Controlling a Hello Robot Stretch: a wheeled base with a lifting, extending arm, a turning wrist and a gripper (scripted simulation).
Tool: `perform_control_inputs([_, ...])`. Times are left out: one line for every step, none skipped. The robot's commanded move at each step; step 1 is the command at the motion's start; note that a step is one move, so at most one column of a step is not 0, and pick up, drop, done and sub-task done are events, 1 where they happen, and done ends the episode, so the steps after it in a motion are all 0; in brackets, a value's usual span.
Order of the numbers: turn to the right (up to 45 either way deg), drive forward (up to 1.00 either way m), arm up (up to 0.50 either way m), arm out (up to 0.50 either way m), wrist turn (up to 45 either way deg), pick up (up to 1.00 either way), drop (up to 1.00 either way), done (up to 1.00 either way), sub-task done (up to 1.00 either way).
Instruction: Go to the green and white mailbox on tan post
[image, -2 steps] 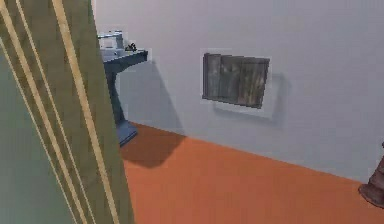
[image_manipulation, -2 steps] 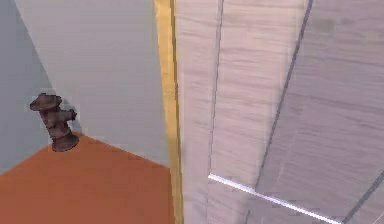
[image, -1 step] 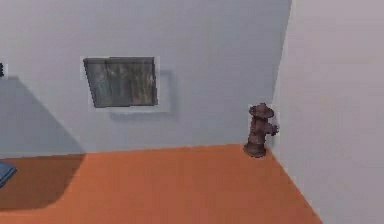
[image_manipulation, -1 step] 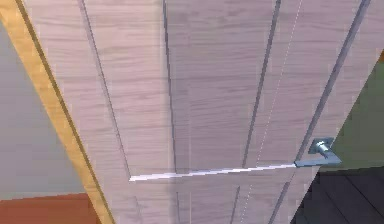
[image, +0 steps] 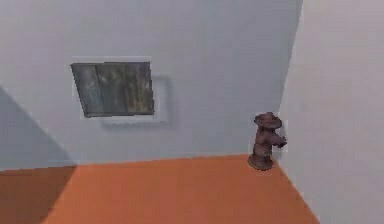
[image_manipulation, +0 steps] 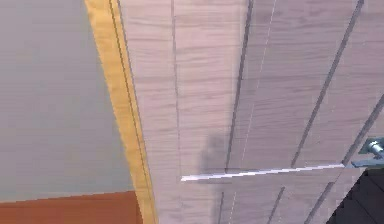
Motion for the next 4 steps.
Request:
perform_control_inputs([-30.0,0.00,0.00,0.00,0.0,0.00,0.00,0.00,0.00])
perform_control_inputs([0.0,0.40,0.00,0.00,0.0,0.00,0.00,0.00,0.00])
perform_control_inputs([-45.0,0.00,0.00,0.00,0.0,0.00,0.00,0.00,0.00])
perform_control_inputs([-6.0,0.00,0.00,0.00,0.0,0.00,0.00,0.00,0.00])
